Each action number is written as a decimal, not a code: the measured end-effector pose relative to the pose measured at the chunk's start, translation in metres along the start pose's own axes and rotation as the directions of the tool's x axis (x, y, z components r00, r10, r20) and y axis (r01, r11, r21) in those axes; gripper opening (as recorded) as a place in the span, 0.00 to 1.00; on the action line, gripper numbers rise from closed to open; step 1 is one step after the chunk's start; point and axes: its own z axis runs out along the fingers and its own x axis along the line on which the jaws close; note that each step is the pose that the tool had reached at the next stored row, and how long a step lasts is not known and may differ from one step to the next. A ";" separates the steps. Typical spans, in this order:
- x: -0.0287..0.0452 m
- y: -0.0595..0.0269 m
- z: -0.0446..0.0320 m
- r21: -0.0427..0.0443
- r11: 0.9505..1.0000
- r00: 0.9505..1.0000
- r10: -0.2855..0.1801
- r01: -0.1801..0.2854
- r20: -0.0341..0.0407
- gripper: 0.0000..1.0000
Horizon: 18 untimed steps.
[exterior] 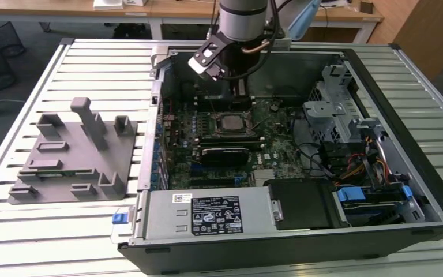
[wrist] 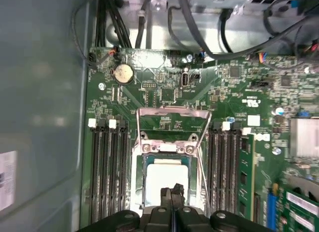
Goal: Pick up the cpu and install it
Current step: 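Close the cpu cover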
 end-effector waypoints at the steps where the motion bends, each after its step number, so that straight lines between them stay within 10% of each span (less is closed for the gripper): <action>1: -0.0001 0.0001 -0.0045 0.000 1.000 1.000 0.000 0.000 0.000 0.11; 4: -0.0003 0.0006 -0.0161 0.000 1.000 1.000 0.000 0.000 0.000 0.11; 18: -0.0058 0.0051 -0.0161 0.000 1.000 1.000 0.000 0.000 0.001 0.11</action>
